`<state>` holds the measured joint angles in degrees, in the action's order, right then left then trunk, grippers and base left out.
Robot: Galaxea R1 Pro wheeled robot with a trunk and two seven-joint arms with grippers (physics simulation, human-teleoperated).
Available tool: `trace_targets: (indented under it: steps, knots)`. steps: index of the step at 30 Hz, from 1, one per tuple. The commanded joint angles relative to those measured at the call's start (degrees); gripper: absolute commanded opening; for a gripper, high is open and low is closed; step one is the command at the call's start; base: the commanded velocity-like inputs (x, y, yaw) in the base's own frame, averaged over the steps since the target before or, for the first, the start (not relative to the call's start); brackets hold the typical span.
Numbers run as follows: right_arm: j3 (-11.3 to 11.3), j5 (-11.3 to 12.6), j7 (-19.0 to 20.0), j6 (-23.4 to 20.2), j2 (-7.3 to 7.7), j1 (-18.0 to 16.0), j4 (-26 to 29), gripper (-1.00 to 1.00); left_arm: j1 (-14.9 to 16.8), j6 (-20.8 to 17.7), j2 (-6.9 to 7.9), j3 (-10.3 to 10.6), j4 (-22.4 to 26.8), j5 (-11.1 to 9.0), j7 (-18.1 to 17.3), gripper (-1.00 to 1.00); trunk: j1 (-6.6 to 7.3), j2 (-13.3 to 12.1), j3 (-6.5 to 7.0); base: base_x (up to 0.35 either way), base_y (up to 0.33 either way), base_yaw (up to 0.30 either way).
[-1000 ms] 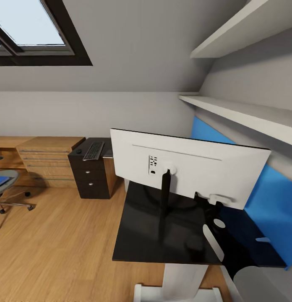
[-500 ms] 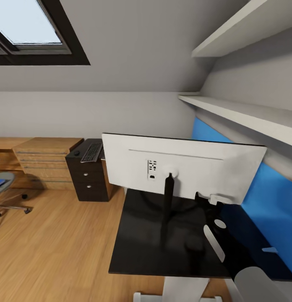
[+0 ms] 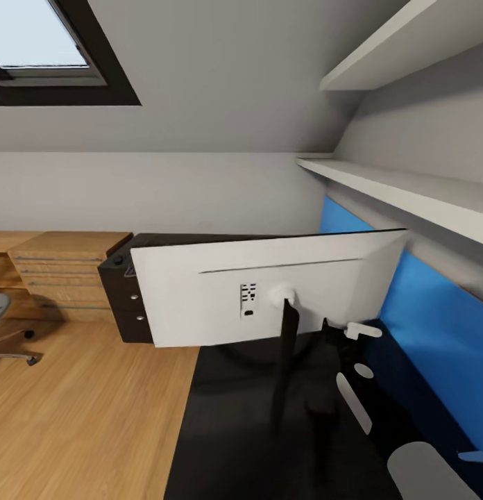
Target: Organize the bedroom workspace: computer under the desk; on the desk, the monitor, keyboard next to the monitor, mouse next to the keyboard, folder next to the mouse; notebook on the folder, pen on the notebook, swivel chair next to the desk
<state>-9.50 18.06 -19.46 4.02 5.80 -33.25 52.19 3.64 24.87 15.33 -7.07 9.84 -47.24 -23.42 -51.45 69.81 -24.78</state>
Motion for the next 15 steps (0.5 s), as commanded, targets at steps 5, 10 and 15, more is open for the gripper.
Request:
trace_targets:
  steps: [5, 10, 15]
  knots:
    - [-0.4, 0.58, -0.48, 0.3, -0.2, -0.06, 0.09, 1.0, 0.05, -0.08, -0.12, -0.49, -0.08, -0.13, -0.57, 1.0, -0.03, 0.03, -0.06, 0.184, -0.12, 0.0]
    - [-0.33, 0.58, -0.49, 0.36, -0.21, -0.06, 0.1, 1.0, 0.05, 0.0, -0.46, -0.49, -0.08, -0.13, -0.57, 1.0, -0.03, 0.03, -0.06, 0.19, -0.181, 0.0]
    - [-0.34, 0.58, -0.49, 0.37, -0.17, -0.06, 0.1, 1.0, 0.05, 0.0, -0.47, -0.49, -0.08, -0.14, -0.57, 1.0, -0.03, 0.03, -0.06, 0.089, -0.083, 0.017]
